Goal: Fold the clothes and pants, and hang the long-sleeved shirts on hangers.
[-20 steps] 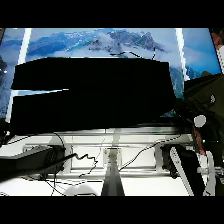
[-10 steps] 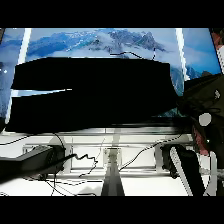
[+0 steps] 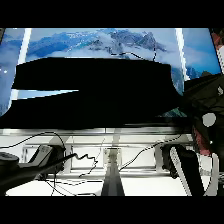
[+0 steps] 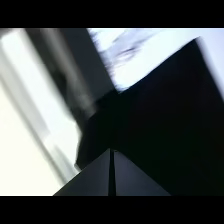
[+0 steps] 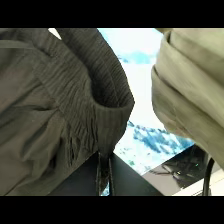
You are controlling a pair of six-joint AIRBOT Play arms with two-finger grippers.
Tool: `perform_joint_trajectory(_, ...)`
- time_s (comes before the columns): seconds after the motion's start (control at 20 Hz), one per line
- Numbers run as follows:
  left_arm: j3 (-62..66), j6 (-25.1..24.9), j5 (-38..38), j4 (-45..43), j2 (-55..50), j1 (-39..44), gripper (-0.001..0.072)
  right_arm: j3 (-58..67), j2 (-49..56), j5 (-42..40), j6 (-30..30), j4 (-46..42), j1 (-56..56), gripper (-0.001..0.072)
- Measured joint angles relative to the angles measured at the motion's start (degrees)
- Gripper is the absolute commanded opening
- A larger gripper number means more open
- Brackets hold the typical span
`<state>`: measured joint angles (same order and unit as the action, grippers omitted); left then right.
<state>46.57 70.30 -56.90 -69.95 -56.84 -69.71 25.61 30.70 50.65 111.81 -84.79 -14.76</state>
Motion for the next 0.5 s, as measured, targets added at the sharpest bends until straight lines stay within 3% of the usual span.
perform_joint_trajectory(0.2, 2.19, 1.79, 6.25, 0.15, 0.35, 9.68, 0.0007, 5.88, -2.23, 5.29, -3.39, -1.01, 0.0, 0.0011)
perform_joint_trajectory(0.5, 10.86, 9.9, 16.7, 0.17, -4.39, 21.86, 0.0007, 13.49, -2.23, 8.33, -4.42, -1.95, 0.0, 0.001)
